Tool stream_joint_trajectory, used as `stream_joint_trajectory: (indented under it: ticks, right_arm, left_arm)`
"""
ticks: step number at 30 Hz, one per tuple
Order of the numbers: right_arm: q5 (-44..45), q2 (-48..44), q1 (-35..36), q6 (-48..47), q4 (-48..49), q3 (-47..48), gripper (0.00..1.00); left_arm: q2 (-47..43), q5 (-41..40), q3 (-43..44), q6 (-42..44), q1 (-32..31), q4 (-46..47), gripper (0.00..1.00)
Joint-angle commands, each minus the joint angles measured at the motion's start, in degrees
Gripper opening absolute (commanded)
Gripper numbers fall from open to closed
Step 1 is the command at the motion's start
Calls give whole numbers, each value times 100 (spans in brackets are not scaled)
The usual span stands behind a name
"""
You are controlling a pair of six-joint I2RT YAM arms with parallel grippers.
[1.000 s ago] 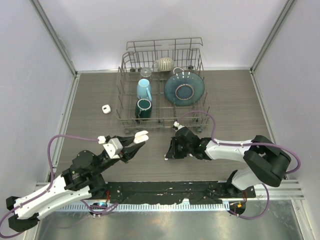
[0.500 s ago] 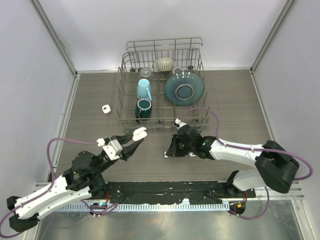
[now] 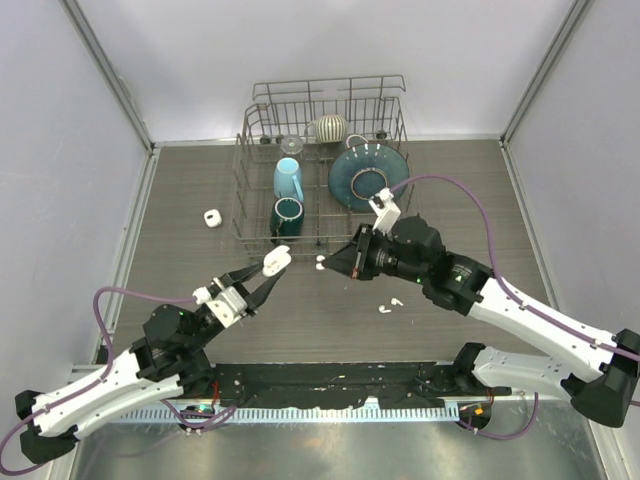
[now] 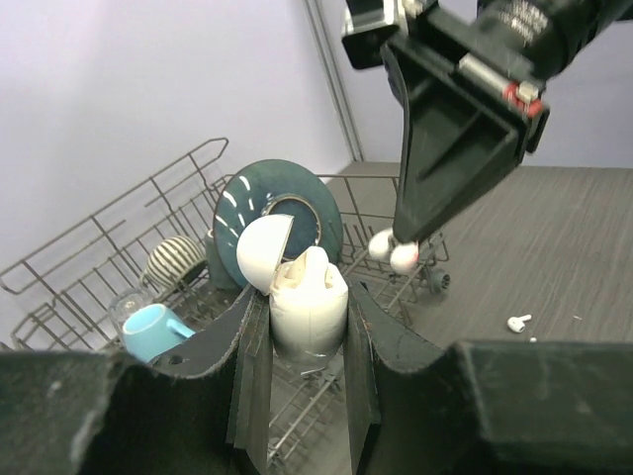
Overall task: Insert the wireless bluetooth earbuds into the charging case
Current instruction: Pick up the earbud from the center of the board.
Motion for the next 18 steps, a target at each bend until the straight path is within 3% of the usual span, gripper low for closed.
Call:
stream_joint_trajectory:
  ticks: [1,7,18]
  right_arm:
    - [-217,-137,48,418,48,573,1]
    - [-393,-58,92,830,567,749,1]
    - [-578,628,215,1147,523,1294,1]
  left_arm:
    - [91,105,113,400,19,611,0]
    - [337,280,289,575,19,497,0]
    - [724,562,588,945,19,286,0]
